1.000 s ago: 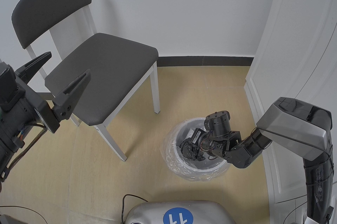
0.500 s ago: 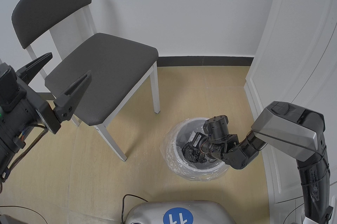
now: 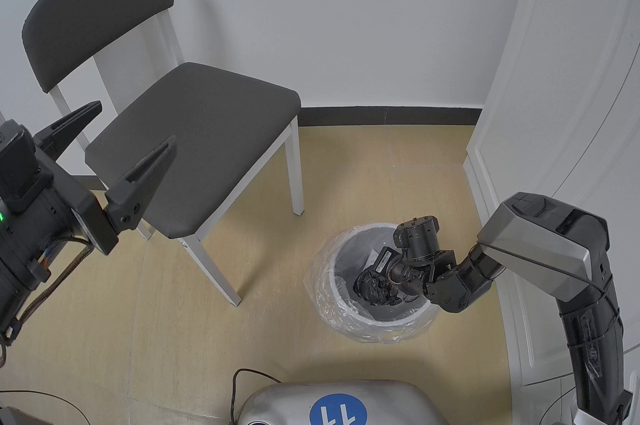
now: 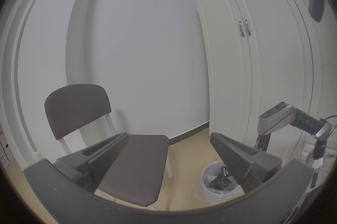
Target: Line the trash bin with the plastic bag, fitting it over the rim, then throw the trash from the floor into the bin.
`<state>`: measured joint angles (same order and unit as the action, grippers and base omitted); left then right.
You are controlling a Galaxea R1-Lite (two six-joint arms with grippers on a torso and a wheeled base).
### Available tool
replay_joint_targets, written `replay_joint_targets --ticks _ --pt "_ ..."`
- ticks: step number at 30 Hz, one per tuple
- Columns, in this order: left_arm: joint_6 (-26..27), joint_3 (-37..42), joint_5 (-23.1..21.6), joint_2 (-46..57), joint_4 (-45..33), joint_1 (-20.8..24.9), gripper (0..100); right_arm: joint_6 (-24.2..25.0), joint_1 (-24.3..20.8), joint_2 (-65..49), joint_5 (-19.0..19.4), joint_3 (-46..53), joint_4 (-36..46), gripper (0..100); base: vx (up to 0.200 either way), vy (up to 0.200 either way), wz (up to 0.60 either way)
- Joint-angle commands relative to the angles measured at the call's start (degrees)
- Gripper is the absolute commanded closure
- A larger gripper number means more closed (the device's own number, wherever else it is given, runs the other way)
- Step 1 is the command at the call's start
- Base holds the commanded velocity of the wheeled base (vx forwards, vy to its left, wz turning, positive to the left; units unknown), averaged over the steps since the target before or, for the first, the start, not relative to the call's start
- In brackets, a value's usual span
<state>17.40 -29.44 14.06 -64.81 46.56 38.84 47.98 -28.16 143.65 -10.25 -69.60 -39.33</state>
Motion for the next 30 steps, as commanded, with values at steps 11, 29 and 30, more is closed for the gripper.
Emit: replay_joint_targets --ticks 11,29,30 --pt "0.0 0.1 -0.1 -0.2 0.0 0.0 0 -0.5 -0.8 4.2 -5.8 -2.7 -0.1 100 0.000 0.000 0.00" --pt "0.1 0.3 -0.1 -0.1 0.0 0.0 0 -3.9 -1.0 5.8 -8.2 -3.0 -0.8 100 0.000 0.000 0.00" --pt "0.1 0.4 -0.1 -0.1 0.0 0.0 0 -3.7 -1.1 5.8 -8.3 -2.9 -0.9 100 0.000 0.000 0.00"
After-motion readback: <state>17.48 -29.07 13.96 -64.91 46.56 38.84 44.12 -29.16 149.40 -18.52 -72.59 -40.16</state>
